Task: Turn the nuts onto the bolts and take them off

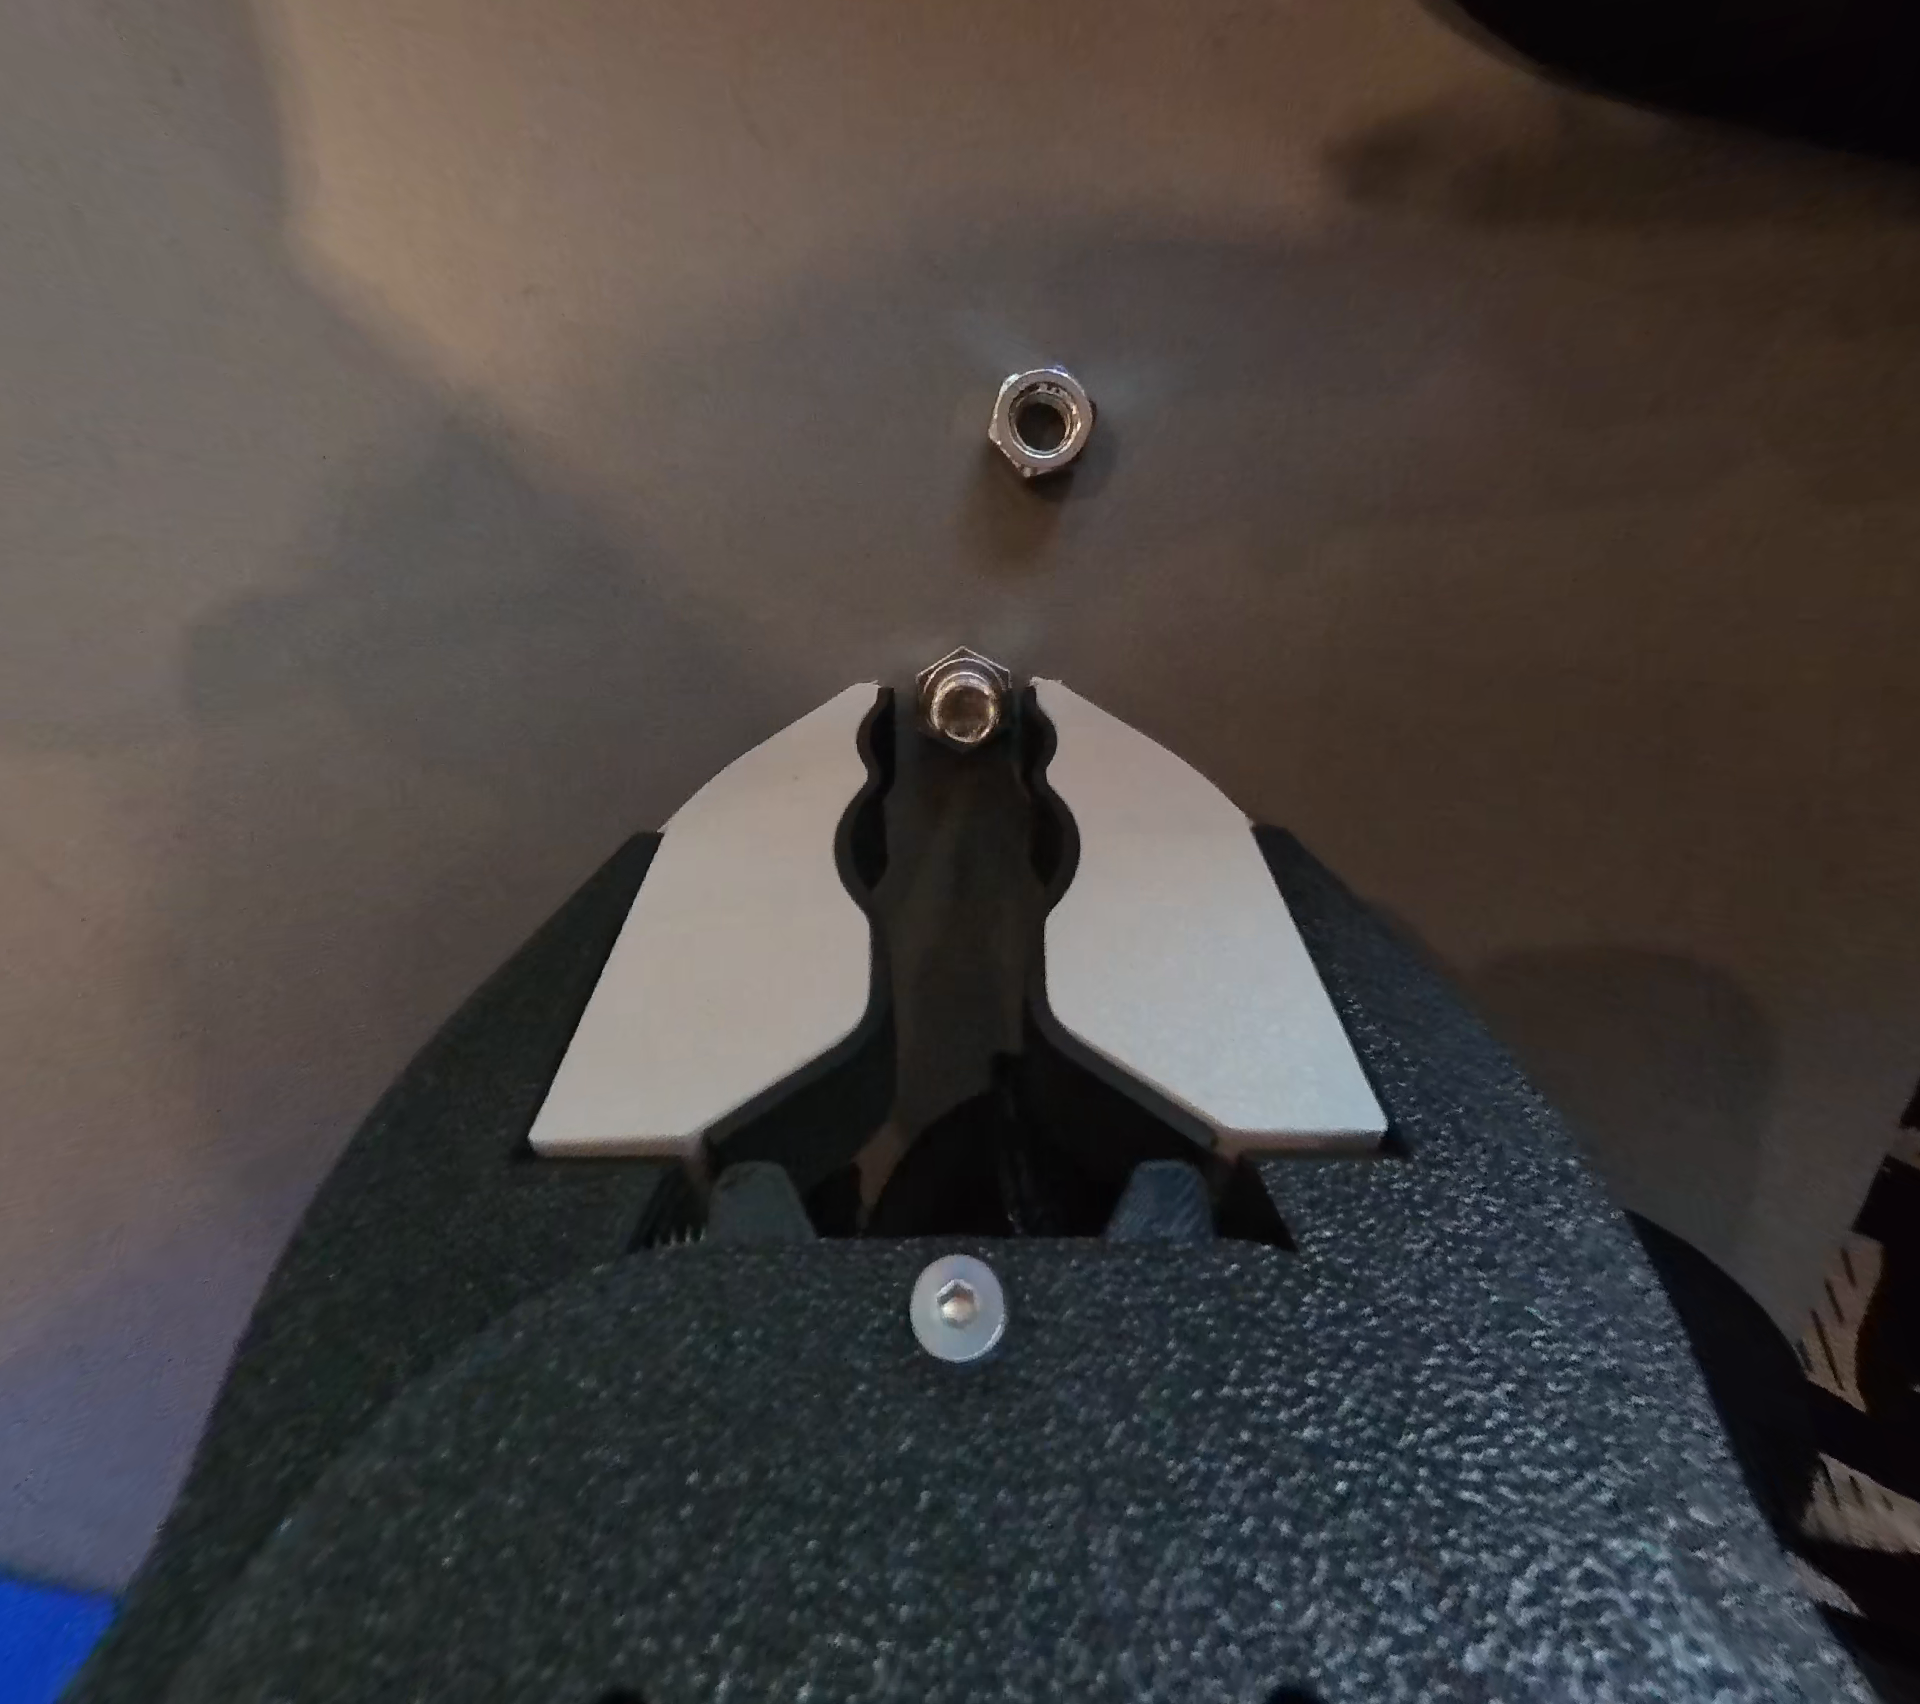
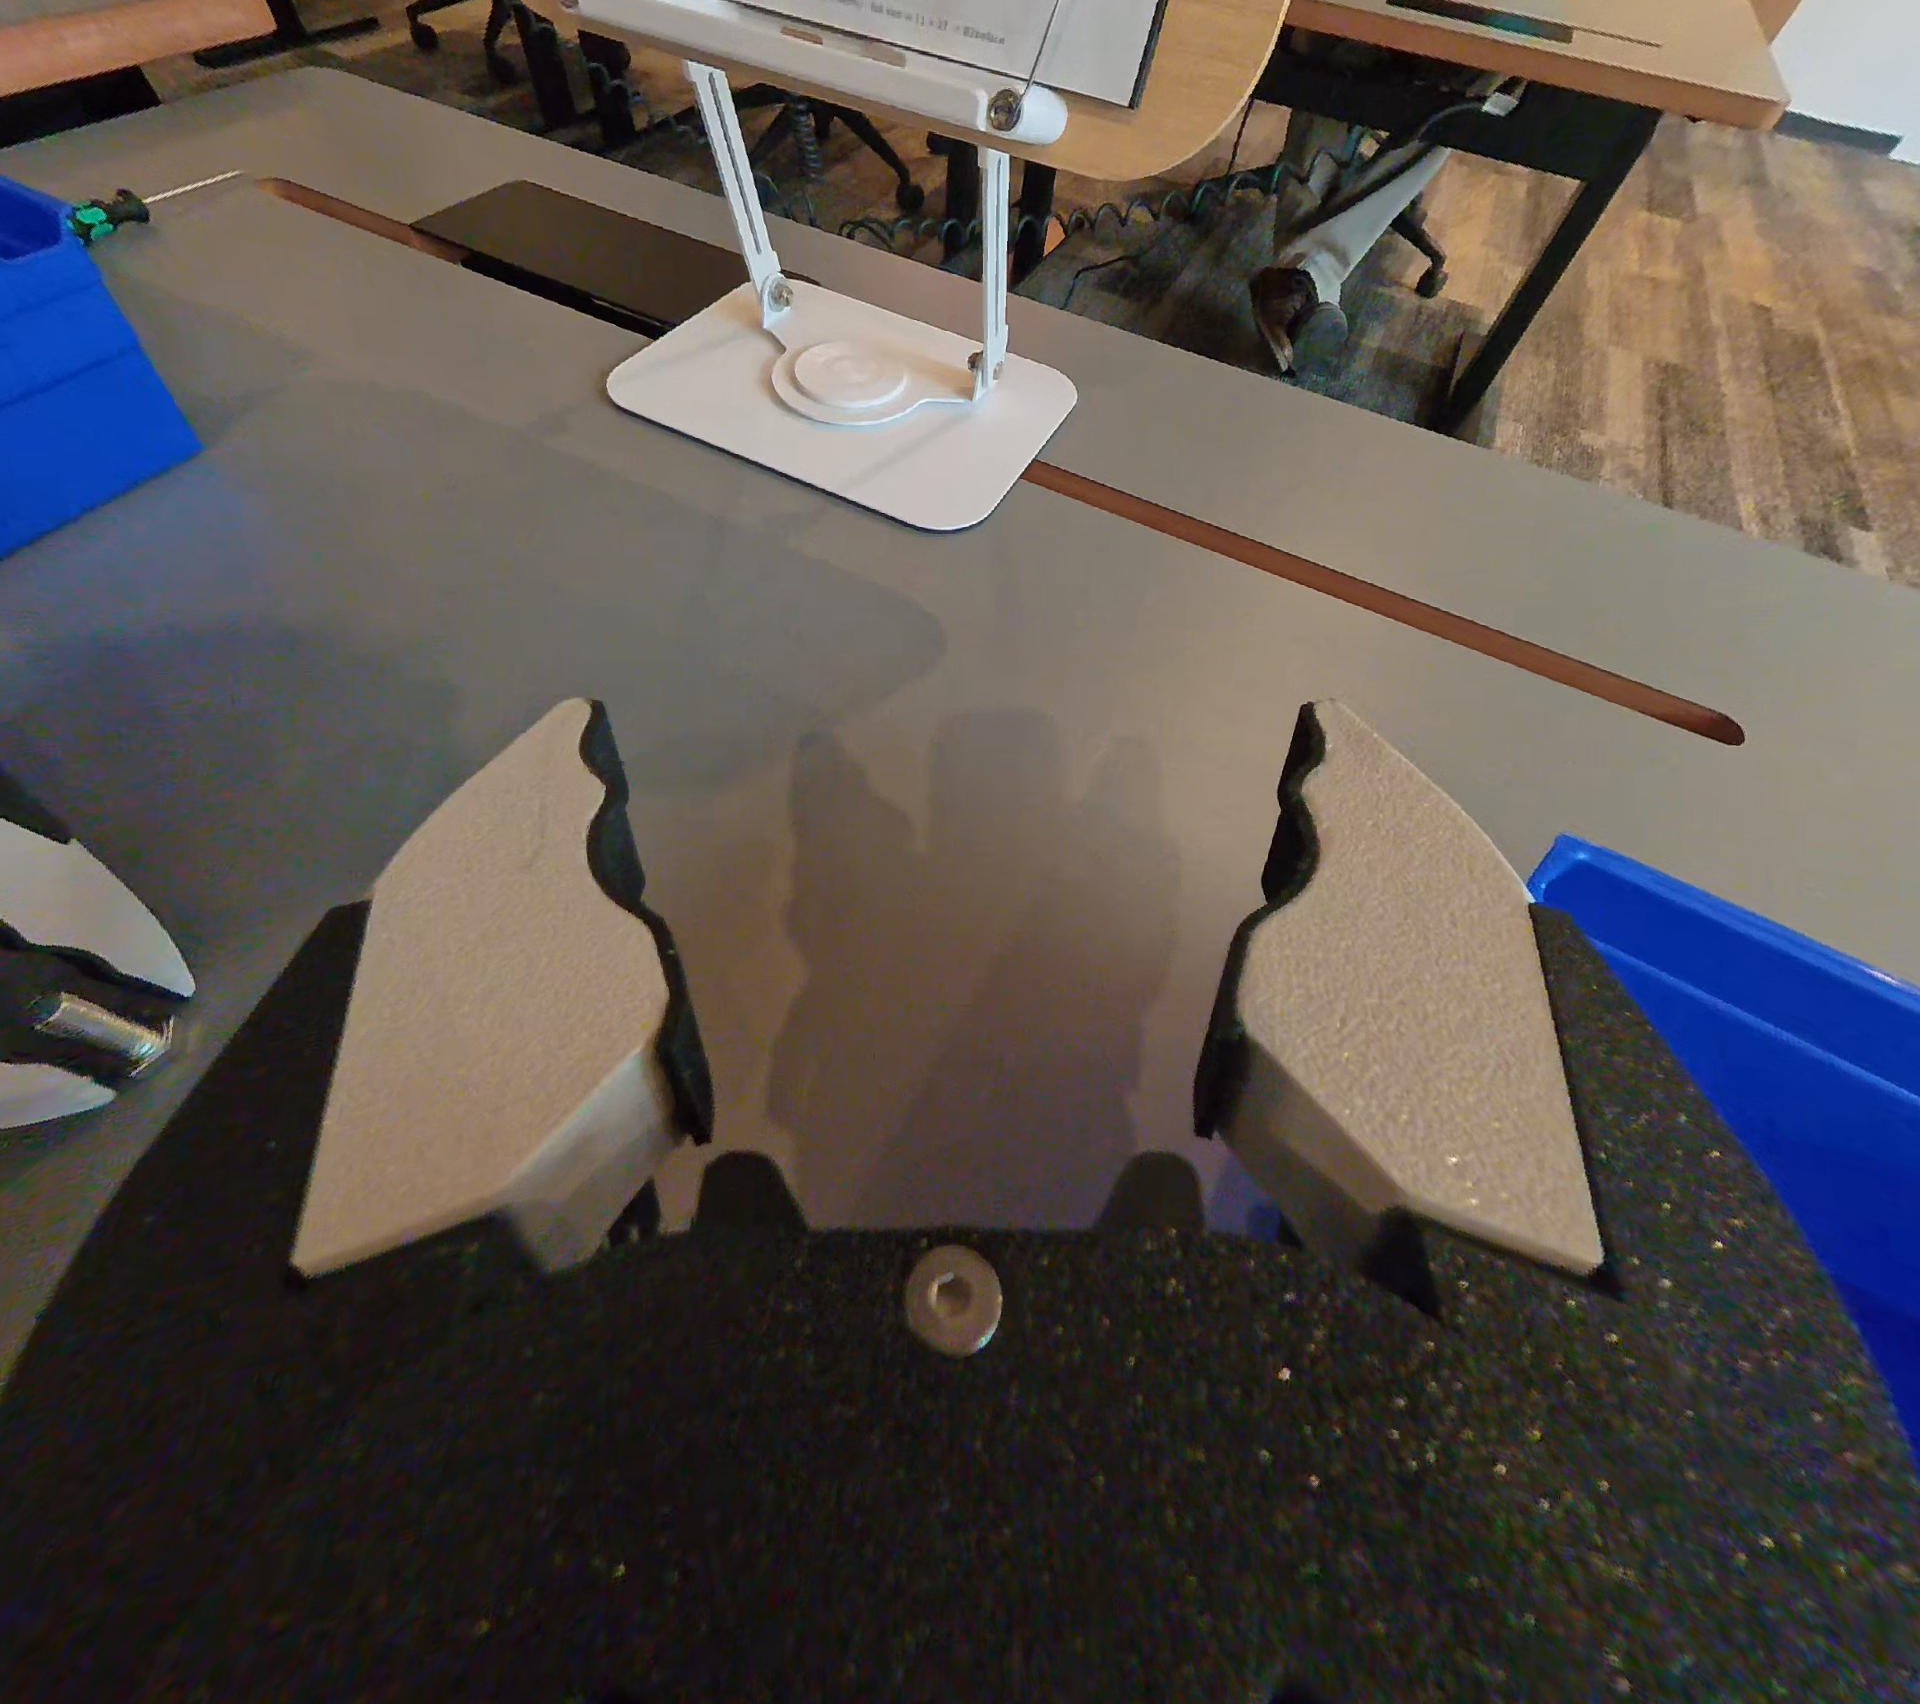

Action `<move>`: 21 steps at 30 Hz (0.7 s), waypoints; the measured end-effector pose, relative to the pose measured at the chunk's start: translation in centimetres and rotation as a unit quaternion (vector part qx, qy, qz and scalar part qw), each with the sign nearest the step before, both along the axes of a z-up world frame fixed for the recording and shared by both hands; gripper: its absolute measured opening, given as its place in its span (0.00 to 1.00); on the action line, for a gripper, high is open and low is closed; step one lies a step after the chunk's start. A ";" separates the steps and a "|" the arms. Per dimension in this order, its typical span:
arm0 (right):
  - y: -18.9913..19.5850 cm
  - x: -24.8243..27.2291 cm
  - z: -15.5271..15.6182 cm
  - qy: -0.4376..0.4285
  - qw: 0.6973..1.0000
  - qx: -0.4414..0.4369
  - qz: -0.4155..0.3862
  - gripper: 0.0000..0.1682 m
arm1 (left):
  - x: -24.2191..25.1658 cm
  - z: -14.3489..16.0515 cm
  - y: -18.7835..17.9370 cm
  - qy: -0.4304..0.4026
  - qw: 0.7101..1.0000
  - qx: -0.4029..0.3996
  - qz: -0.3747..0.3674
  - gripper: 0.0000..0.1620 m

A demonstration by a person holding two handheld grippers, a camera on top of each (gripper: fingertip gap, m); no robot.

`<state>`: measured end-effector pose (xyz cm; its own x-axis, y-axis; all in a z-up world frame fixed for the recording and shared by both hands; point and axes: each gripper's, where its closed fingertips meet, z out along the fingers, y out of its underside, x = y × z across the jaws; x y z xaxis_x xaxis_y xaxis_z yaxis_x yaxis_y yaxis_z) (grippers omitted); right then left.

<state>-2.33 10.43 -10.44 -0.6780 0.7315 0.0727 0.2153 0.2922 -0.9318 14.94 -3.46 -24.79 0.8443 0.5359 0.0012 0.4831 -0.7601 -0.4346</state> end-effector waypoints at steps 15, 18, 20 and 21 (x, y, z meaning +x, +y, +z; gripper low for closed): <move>-3.8 3.4 0.8 -0.011 0.989 -0.034 0.141 0.50 | -0.8 4.6 0.3 0.023 0.994 0.108 0.007 0.11; -7.5 8.7 2.5 -0.016 0.946 -0.097 0.310 0.47 | -0.8 7.3 0.7 0.032 0.988 0.148 -0.005 0.11; -9.2 11.8 3.3 -0.019 0.911 -0.121 0.394 0.43 | -0.5 8.6 1.2 0.036 0.986 0.163 -0.019 0.11; -9.8 12.8 3.5 -0.017 0.900 -0.124 0.418 0.40 | -0.4 9.2 1.4 0.040 0.985 0.166 -0.026 0.11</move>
<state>10.47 0.60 -6.98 -0.9976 -0.0453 -0.0528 0.0455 0.1493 -0.9877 14.52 -2.08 -15.60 0.8753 0.4728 0.1021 0.4016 -0.5929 -0.6980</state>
